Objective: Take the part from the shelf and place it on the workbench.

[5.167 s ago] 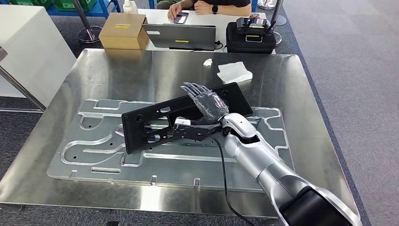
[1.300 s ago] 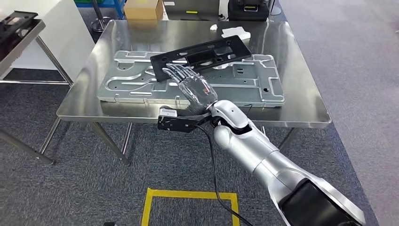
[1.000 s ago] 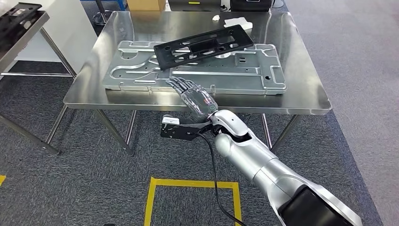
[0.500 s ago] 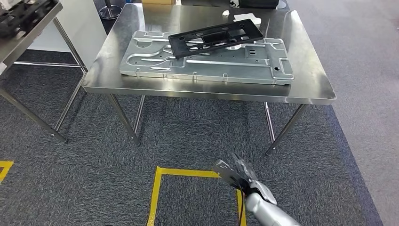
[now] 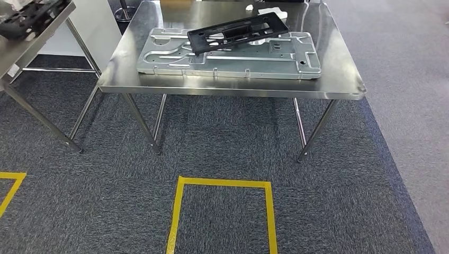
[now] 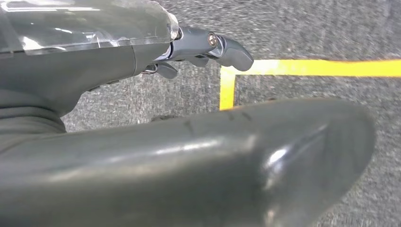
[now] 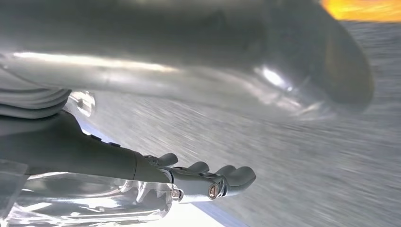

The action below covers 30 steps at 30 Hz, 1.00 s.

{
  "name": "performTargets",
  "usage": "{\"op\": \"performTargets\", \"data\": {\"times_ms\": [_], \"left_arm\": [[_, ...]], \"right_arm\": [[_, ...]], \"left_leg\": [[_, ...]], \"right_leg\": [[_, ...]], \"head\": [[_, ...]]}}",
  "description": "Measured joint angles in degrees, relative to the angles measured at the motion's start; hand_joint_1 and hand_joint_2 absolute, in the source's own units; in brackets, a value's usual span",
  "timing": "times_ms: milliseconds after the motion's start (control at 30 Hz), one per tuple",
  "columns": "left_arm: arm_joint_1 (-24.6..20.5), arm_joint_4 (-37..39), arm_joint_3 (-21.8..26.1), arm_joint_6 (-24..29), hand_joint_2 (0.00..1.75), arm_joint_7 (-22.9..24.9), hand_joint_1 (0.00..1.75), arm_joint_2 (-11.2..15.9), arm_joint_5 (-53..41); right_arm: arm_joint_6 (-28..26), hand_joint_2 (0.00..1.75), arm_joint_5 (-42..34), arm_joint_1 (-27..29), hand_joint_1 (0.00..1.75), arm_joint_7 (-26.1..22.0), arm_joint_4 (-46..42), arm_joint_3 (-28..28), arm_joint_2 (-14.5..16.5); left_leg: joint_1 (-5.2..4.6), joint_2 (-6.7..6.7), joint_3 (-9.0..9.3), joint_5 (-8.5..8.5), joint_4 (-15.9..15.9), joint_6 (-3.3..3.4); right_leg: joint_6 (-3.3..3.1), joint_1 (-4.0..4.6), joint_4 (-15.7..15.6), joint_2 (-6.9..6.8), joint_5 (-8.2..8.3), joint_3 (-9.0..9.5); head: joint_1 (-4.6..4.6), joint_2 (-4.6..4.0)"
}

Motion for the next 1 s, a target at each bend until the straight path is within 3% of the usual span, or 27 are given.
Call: {"op": "performTargets", "data": {"times_ms": [67,100,167,200,233,300,333,367,400,433,467,500,533,567,600,667,700,767,833,867,900,933,1000], "left_arm": [[-0.31,-0.03,0.01,0.09,0.0,0.07,0.0,0.1,0.06],[-0.38,-0.04,0.01,0.14,0.0,0.07,0.0,0.14,0.09],[-0.38,-0.04,0.02,0.22,0.0,0.1,0.0,0.03,0.15],[-0.39,-0.04,0.02,0.29,0.0,0.14,0.0,-0.03,0.15],[-0.4,-0.04,0.03,0.37,0.0,0.18,0.0,-0.09,0.17],[-0.37,-0.03,0.04,0.62,0.0,0.27,0.0,-0.14,0.16],[-0.31,-0.03,0.05,0.77,0.0,0.31,0.0,-0.17,0.15],[-0.25,-0.03,0.05,0.96,0.0,0.34,0.0,-0.21,0.14],[-0.21,-0.03,0.05,1.1,0.0,0.35,0.0,-0.28,0.13],[-0.21,-0.03,0.05,1.25,0.0,0.34,0.0,-0.37,0.13],[-0.24,-0.03,0.05,1.37,0.0,0.35,0.0,-0.45,0.09],[-0.26,-0.05,0.05,1.49,0.0,0.39,0.0,-0.52,0.04],[-0.28,-0.07,0.05,1.61,0.0,0.44,0.0,-0.57,-0.05],[-0.3,-0.08,0.05,1.71,0.0,0.51,0.0,-0.6,-0.18],[-0.32,-0.09,0.05,1.8,0.0,0.56,0.0,-0.61,-0.31],[-0.34,-0.09,0.04,1.86,0.0,0.72,0.0,-0.62,-0.62],[-0.32,-0.09,0.03,1.89,0.0,0.86,0.0,-0.62,-0.79],[-0.22,-0.09,-0.03,2.0,0.0,1.37,0.0,-0.62,-1.25],[-0.14,-0.09,-0.13,2.31,0.0,2.22,0.0,-0.62,-1.8],[-0.1,-0.09,-0.18,2.54,0.0,2.69,0.0,-0.62,-2.04],[-0.07,-0.09,-0.22,2.8,0.0,3.19,0.0,-0.62,-2.24],[-0.05,-0.09,-0.25,3.04,0.0,3.6,0.0,-0.62,-2.37],[-0.07,-0.09,-0.29,3.42,0.0,4.18,0.0,-0.6,-2.45]], "right_arm": [[-0.05,0.0,-0.83,1.38,0.0,0.33,0.32,-1.78,-0.16],[-0.06,0.0,-1.0,1.9,0.0,0.45,0.47,-2.49,-0.16],[-0.04,0.0,-1.11,2.77,0.0,0.52,0.75,-3.58,-0.17],[0.02,0.0,-1.12,3.12,0.0,0.49,0.85,-3.97,-0.16],[0.1,0.0,-1.14,3.4,0.0,0.41,0.92,-4.31,-0.15],[0.39,0.0,-1.16,3.71,0.0,-0.03,1.05,-4.91,-0.14],[0.56,0.0,-1.21,3.8,0.0,-0.35,1.1,-5.16,-0.14],[0.8,0.0,-1.33,3.87,0.0,-0.74,1.15,-5.38,-0.14],[1.05,0.0,-1.52,3.9,0.0,-1.1,1.17,-5.55,-0.13],[1.32,0.0,-1.76,3.93,0.0,-1.42,1.17,-5.72,-0.13],[1.65,0.0,-1.99,3.92,0.0,-1.63,1.17,-5.91,-0.11],[2.11,0.0,-2.26,3.84,0.0,-1.68,1.17,-6.13,-0.07],[2.64,0.0,-2.51,3.76,0.0,-1.61,1.17,-6.37,-0.02],[3.31,0.0,-2.71,3.69,0.0,-1.44,1.18,-6.58,0.05],[3.98,0.0,-2.87,3.65,0.0,-1.19,1.19,-6.73,0.14],[5.0,0.0,-2.84,3.81,0.0,-0.46,1.3,-6.84,0.3],[5.36,0.0,-2.77,3.88,0.0,-0.01,1.38,-6.85,0.42],[5.78,0.0,-2.56,4.03,0.0,0.86,1.56,-6.85,0.61],[6.1,0.0,-2.17,4.27,0.0,1.62,1.68,-6.85,0.78],[6.28,0.0,-1.92,4.41,0.0,1.96,1.75,-6.85,0.88],[6.46,0.0,-1.63,4.5,0.0,2.3,1.8,-6.84,0.98],[6.57,0.0,-1.36,4.56,0.0,2.6,1.85,-6.84,1.09],[6.67,0.0,-0.92,4.61,0.0,3.02,1.9,-6.81,1.36]], "left_leg": [[-0.33,0.05,4.74,-1.91,-7.17,1.07],[-0.54,0.09,5.39,-2.5,-8.76,1.62],[-0.59,0.29,4.8,-1.45,-9.13,2.66],[-0.54,0.45,4.29,-0.65,-9.27,3.1],[-0.43,0.61,3.6,0.23,-9.4,3.42],[-0.35,0.75,1.71,1.86,-9.36,3.67],[-0.33,0.76,0.66,2.64,-9.26,3.59],[-0.29,0.77,-0.45,3.4,-9.07,3.44],[-0.23,0.79,-1.52,3.99,-8.84,3.25],[-0.12,0.83,-2.59,4.51,-8.53,3.01],[-0.02,0.87,-3.55,4.95,-8.15,2.71],[0.01,0.9,-4.36,5.28,-7.72,2.37],[0.02,0.96,-4.98,5.62,-7.26,1.97],[-0.02,1.03,-5.3,5.92,-6.94,1.53],[-0.04,1.13,-5.48,6.24,-6.81,1.07],[0.17,1.36,-5.61,6.77,-6.86,0.18],[0.31,1.32,-5.94,6.21,-6.35,-0.16],[0.49,1.01,-7.77,2.35,-1.85,-0.52],[0.48,0.78,-10.4,-2.45,5.95,-0.63],[0.45,0.74,-11.06,-3.58,8.8,-0.57],[0.37,0.72,-10.68,-3.55,9.6,-0.37],[0.24,0.68,-9.26,-2.63,8.28,-0.03],[-0.3,0.03,-4.12,0.11,0.76,1.27]], "right_leg": [[0.6,0.01,0.45,0.16,1.06,-0.79],[0.99,-0.07,0.37,0.21,1.6,-0.86],[1.79,-0.37,0.18,0.34,2.06,-1.01],[2.18,-0.51,0.86,0.49,0.76,-1.42],[2.55,-0.64,2.53,0.67,-1.76,-2.05],[3.22,-1.0,9.23,0.93,-8.69,-3.67],[3.52,-1.2,13.06,0.95,-10.83,-4.18],[3.76,-1.39,16.04,0.96,-11.4,-4.16],[3.95,-1.59,17.44,0.96,-10.54,-3.43],[4.11,-1.79,16.66,0.95,-8.77,-1.52],[4.25,-2.0,13.93,0.88,-7.33,1.39],[4.32,-2.1,9.58,0.74,-7.19,5.19],[4.09,-2.07,4.98,0.66,-7.9,8.65],[3.66,-1.96,1.55,0.57,-9.13,10.98],[3.06,-1.76,-0.55,0.56,-10.15,12.2],[1.67,-1.55,-1.14,0.61,-9.89,11.9],[1.06,-1.5,-1.2,0.62,-9.47,11.61],[0.06,-1.36,-1.31,0.6,-8.52,10.79],[-0.43,-0.94,-1.2,0.73,-7.74,9.7],[-0.57,-0.67,-1.12,0.88,-7.39,9.16],[-0.66,-0.39,-1.02,1.1,-7.11,8.7],[-0.73,-0.12,-0.89,1.37,-6.88,8.31],[-0.79,0.28,-0.61,1.94,-6.58,7.81]], "head": [[0.01,-0.01],[0.02,-0.01],[0.04,-0.01],[0.05,0.0],[0.05,0.0],[0.06,0.0],[0.05,0.0],[0.06,0.0],[0.06,0.0],[0.05,0.0],[0.06,0.0],[0.06,0.0],[0.05,0.0],[0.05,0.0],[0.04,0.0],[0.04,0.0],[0.03,0.0],[0.03,-0.01],[0.03,-0.01],[0.03,-0.01],[0.03,-0.01],[0.03,-0.01],[0.03,0.0]]}}
